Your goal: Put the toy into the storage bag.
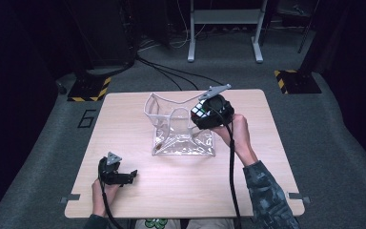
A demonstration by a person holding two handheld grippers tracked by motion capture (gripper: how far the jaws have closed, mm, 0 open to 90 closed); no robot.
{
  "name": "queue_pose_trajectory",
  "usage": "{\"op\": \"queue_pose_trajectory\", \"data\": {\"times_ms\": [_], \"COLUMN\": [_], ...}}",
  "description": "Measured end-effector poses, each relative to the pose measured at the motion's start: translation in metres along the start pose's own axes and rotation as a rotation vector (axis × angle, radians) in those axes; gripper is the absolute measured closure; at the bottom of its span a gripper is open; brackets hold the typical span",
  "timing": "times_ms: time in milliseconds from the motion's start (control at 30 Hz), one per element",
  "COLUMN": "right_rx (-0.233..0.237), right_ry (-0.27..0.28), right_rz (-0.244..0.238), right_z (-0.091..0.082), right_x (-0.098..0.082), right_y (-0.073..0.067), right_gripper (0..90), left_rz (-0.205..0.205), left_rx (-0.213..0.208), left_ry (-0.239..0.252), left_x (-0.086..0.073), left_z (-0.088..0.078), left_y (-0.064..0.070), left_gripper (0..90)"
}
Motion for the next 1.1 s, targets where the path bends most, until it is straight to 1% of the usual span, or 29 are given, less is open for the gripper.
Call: {"op": "queue_pose_trajectory", "data": {"times_ms": [167, 267, 300, 333, 500, 533, 567, 833, 1033, 1067, 1100], "right_rx": [0.003, 0.004, 0.003, 0.002, 0.002, 0.004, 0.004, 0.006, 0.012, 0.011, 0.013], "right_ry": [-0.004, -0.009, -0.003, -0.009, -0.01, -0.018, -0.016, -0.031, -0.041, -0.039, -0.043], "right_rz": [-0.016, -0.003, -0.01, -0.001, -0.004, 0.006, -0.003, 0.018, 0.024, 0.016, 0.024], "right_z": [0.004, 0.005, 0.006, 0.006, 0.012, 0.013, 0.014, 0.021, 0.028, 0.029, 0.03], "right_x": [0.006, 0.009, 0.01, 0.01, 0.014, 0.015, 0.016, 0.021, 0.024, 0.024, 0.025], "right_y": [0.003, 0.004, 0.005, 0.005, 0.009, 0.009, 0.01, 0.014, 0.019, 0.02, 0.019], "right_gripper": [33.3, 33.3, 33.3, 33.3, 33.3, 33.3, 33.3, 33.3, 33.3, 33.3, 33.3], "left_rz": [-0.001, -0.001, -0.001, 0.0, -0.002, -0.002, -0.003, -0.002, -0.003, -0.008, -0.008], "left_rx": [-0.001, -0.002, -0.001, -0.002, -0.004, -0.003, -0.004, -0.004, -0.003, -0.003, -0.003], "left_ry": [-0.001, -0.001, -0.001, -0.001, 0.0, 0.001, 0.0, 0.0, 0.001, 0.002, 0.002], "left_x": [0.0, 0.0, 0.0, 0.0, 0.0, 0.0, 0.0, 0.0, 0.0, 0.0, 0.0], "left_z": [0.0, 0.0, 0.0, 0.0, 0.0, 0.0, 0.0, 0.0, 0.0, 0.0, 0.0], "left_y": [0.0, 0.0, 0.0, 0.0, 0.0, 0.0, 0.0, 0.0, 0.0, 0.001, 0.0], "left_gripper": [1.8, 1.8, 1.8, 1.8, 2.0, 1.9, 2.0, 2.0, 2.1, 2.2, 2.2]}}
Point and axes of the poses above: each handheld gripper's, and its own axes: z roughly forward along the jaws, x roughly out of its top, y roughly to its right, the point moved 7 cm from there along z, roughly forward along the jaws, and after that the axes turned 2 degrees about -z, right-handed, at the moved point
